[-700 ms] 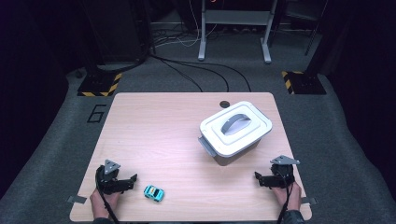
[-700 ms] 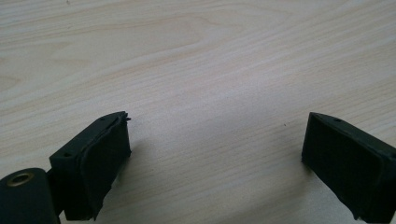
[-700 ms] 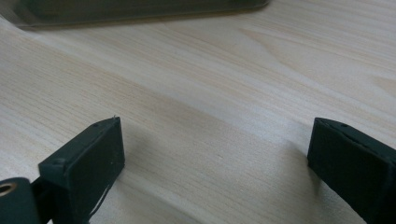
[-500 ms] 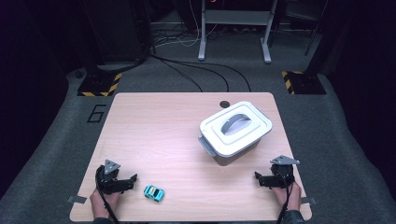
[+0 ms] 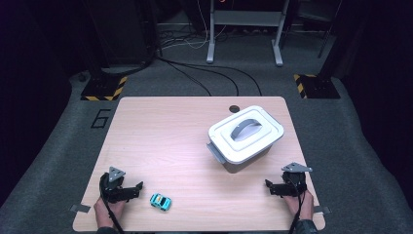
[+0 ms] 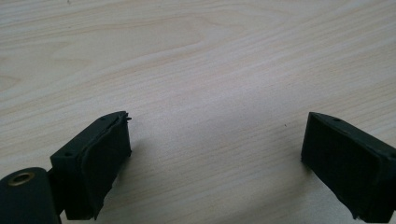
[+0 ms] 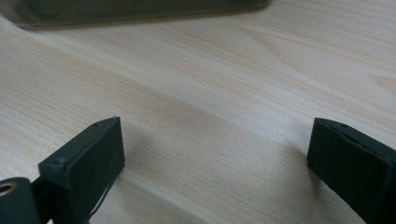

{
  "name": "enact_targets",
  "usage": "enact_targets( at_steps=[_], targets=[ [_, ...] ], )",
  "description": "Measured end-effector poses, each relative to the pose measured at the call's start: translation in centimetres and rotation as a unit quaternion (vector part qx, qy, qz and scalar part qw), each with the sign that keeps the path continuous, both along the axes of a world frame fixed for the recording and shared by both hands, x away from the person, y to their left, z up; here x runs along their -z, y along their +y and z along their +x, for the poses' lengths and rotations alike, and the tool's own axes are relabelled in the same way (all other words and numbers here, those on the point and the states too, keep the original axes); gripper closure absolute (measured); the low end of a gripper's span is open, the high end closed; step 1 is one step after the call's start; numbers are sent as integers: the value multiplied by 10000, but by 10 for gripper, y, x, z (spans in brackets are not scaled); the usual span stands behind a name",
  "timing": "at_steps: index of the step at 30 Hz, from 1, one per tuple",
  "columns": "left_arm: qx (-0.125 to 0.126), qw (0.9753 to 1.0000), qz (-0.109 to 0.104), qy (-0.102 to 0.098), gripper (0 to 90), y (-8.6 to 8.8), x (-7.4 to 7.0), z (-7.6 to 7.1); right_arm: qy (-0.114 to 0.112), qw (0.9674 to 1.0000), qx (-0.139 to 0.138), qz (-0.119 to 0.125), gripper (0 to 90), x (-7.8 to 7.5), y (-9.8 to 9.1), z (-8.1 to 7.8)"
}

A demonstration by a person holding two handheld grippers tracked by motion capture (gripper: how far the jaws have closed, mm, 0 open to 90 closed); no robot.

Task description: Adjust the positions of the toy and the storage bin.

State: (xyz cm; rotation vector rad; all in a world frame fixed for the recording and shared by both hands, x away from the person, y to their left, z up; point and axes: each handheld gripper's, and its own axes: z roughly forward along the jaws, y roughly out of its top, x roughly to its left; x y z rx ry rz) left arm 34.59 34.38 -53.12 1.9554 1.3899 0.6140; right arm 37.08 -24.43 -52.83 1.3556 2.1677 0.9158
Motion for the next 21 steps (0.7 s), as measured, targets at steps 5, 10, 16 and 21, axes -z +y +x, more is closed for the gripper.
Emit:
enact_targets(
  at_steps=[5, 10, 16, 21],
  targets=[
    [-1, 10000, 0, -5, 78, 0, 0, 0, -17, 10000, -43, 72, 5, -3, 6, -5],
    [-12, 10000, -16, 7, 79, 0, 0, 0, 8, 9996, -273, 28, 0, -6, 20, -13],
    [-15, 10000, -10, 18, 80, 0, 0, 0, 7, 9992, -395, 67, 0, -11, 36, -19],
    [-37, 10000, -17, 10, 81, 0, 0, 0, -13, 9980, -617, 154, 0, -17, 56, -28]
  ],
)
